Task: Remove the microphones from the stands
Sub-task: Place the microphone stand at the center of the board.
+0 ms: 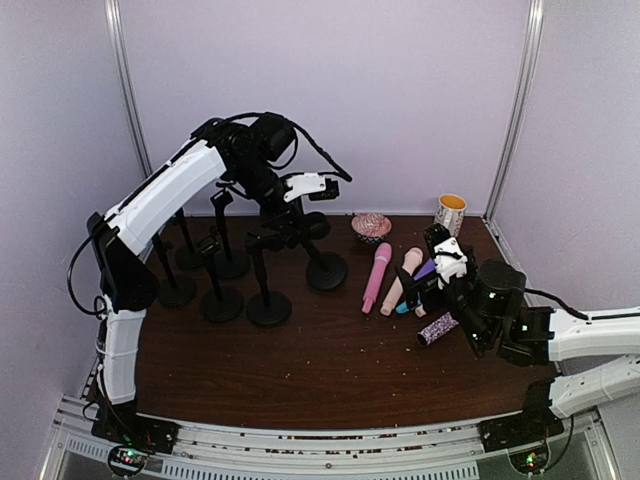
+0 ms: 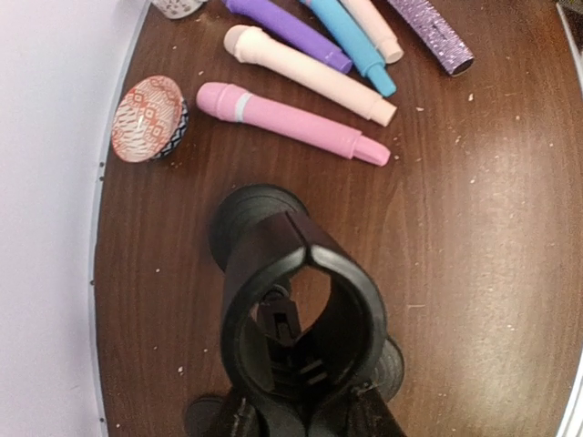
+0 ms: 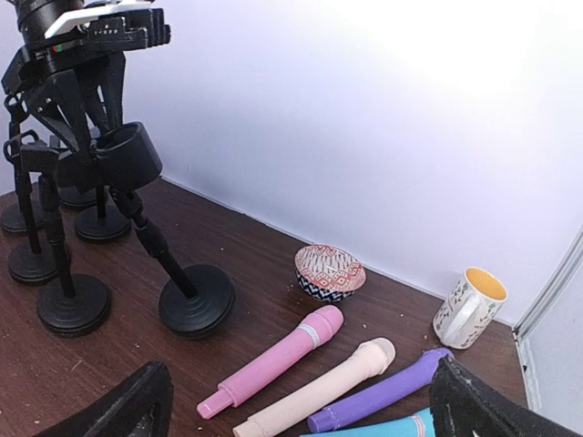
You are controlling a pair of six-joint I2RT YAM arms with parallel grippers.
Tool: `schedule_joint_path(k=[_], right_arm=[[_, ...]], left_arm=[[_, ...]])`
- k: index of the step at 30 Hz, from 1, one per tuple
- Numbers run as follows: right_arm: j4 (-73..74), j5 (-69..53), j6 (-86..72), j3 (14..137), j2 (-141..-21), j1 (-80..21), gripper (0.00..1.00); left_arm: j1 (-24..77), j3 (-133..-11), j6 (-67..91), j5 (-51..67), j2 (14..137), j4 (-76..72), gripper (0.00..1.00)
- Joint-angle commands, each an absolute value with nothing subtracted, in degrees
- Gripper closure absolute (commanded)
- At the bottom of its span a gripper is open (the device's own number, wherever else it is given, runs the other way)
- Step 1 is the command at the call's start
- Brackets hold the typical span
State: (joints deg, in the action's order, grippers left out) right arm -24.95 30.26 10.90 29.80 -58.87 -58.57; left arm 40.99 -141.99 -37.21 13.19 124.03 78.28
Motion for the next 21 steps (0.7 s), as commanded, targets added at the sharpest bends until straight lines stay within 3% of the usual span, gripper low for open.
schedule_joint_path(k=[1, 7, 13, 16, 17, 21], right_arm=[[-26.5, 29.6, 4.1, 27.9, -57.1, -57.6, 0.0], [-27.3, 28.0, 0.7, 27.4, -57.3, -56.7, 0.0], [-28.6, 27.5, -3.2, 26.6, -56.9, -56.7, 0.0], [-29.7, 27.6, -4.4, 26.1, -56.9, -56.7, 0.0], [-30.0, 27.6, -4.7, 26.1, -57.1, -56.7, 0.0], [-30.7, 27.3, -5.0, 27.0, -58.2, -56.5, 0.0]], left_arm=[[40.6, -146.0, -40.3, 7.2, 122.5, 72.9, 1.0], [40.6, -145.5, -42.6, 6.6, 121.9, 73.7, 0.96], [40.7, -145.3, -42.7, 8.2, 123.8, 69.6, 0.58], [40.7, -144.9, -41.8, 7.6, 124.6, 65.5, 0.23], [40.7, -144.5, -41.3, 7.3, 124.6, 63.8, 0.15], [40.6, -142.9, -40.6, 6.7, 124.6, 58.8, 0.1]])
